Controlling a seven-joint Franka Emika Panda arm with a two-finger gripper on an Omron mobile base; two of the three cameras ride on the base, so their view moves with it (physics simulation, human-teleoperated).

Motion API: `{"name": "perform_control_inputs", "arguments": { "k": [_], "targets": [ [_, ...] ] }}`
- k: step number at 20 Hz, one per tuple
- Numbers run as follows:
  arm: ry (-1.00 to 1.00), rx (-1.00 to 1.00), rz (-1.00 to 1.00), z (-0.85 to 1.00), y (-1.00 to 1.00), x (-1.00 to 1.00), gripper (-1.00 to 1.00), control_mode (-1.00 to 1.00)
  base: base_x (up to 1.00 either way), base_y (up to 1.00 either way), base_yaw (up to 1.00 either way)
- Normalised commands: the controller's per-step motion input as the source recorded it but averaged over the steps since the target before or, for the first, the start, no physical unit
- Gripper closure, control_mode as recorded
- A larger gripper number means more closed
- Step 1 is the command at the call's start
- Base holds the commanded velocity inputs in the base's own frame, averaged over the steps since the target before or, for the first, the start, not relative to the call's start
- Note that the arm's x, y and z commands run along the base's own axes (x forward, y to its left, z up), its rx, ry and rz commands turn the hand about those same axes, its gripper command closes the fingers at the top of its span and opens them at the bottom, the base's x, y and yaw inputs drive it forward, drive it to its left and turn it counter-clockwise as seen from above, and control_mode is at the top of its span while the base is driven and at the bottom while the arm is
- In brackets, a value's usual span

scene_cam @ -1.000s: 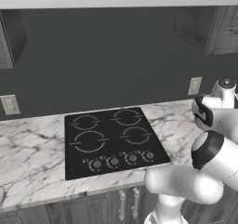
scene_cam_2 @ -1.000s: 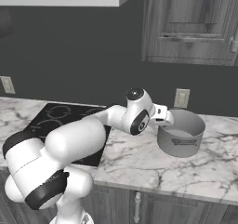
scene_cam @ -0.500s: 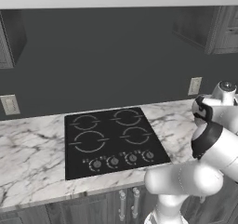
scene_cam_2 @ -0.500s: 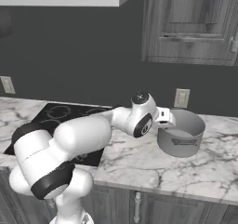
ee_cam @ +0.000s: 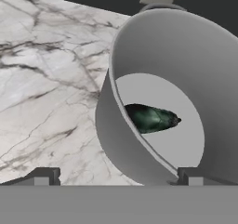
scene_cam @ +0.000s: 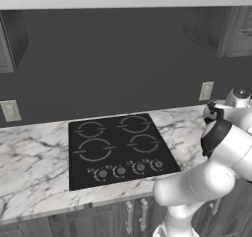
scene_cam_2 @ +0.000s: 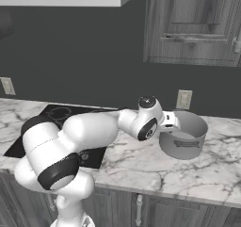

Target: Turn on the sink faucet. Then move the eggplant from the counter to the sink. Turn off the sink. Move the vegetable from the sink to the pot next to the stove. Finally move the pot to the rear left burner.

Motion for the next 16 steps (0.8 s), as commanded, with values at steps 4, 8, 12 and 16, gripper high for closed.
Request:
{"name": "perform_control_inputs", "arguments": {
  "k": [4, 8, 12, 16],
  "targets": [
    [0.03, 0.0, 0.02, -0.22, 0.0, 0.01, -1.0, -1.0, 0.0, 0.0, 0.0],
    [0.04, -0.01, 0.01, -0.22, 0.0, 0.03, -1.0, -1.0, 0.0, 0.0, 0.0],
    [0.0, 0.0, 0.01, -0.13, 0.01, 0.01, -1.0, -1.0, 0.0, 0.0, 0.0],
    [-0.15, -0.01, 0.01, 0.09, 0.0, -0.12, -1.0, -1.0, 0.0, 0.0, 0.0]
  ]
}}
